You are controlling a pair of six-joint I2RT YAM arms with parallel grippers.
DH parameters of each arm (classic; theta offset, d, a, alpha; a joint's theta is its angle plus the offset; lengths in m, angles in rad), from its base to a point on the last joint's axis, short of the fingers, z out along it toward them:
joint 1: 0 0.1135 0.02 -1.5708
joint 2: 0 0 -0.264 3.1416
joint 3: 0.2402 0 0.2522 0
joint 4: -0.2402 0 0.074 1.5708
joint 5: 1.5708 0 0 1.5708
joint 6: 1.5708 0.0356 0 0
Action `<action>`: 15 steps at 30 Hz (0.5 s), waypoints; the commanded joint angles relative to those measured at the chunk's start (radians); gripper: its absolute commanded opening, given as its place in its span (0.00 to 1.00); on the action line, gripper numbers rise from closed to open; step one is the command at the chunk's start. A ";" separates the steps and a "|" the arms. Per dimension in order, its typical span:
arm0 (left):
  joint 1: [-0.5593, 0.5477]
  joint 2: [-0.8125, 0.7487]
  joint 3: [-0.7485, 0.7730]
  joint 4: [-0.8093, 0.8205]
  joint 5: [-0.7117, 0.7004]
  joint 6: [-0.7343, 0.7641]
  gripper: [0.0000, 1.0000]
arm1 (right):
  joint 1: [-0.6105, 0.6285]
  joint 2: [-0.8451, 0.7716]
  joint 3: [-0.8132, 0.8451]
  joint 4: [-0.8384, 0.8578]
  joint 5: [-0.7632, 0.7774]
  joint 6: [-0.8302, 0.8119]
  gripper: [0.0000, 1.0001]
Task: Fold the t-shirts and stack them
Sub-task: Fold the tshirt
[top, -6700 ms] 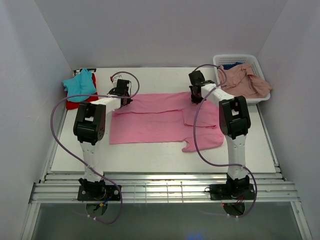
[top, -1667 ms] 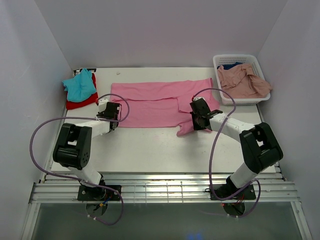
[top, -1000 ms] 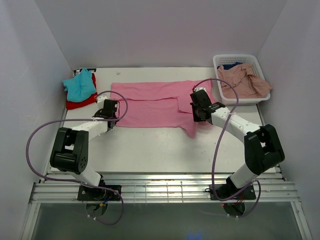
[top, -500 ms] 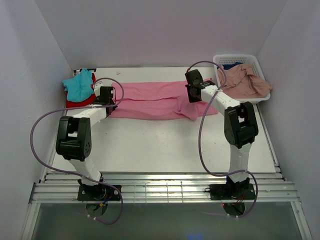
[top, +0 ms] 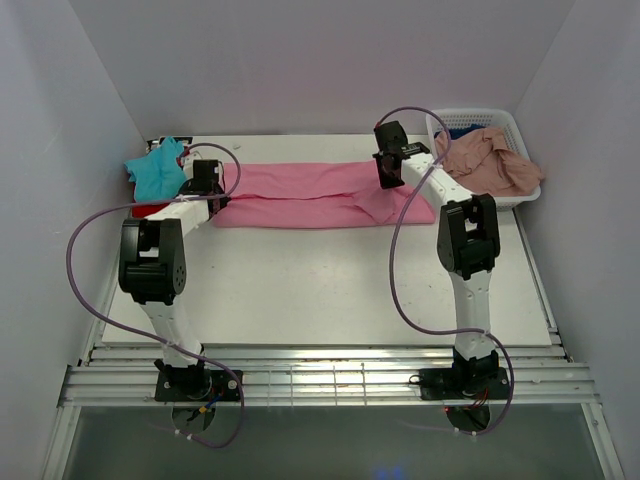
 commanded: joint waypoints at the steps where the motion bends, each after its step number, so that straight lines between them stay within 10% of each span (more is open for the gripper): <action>1: 0.006 -0.004 0.061 -0.004 0.022 0.008 0.00 | -0.016 0.022 0.059 -0.031 -0.016 -0.017 0.08; 15: 0.013 -0.037 0.055 0.006 0.011 0.017 0.00 | -0.054 0.037 0.072 -0.033 -0.031 -0.017 0.08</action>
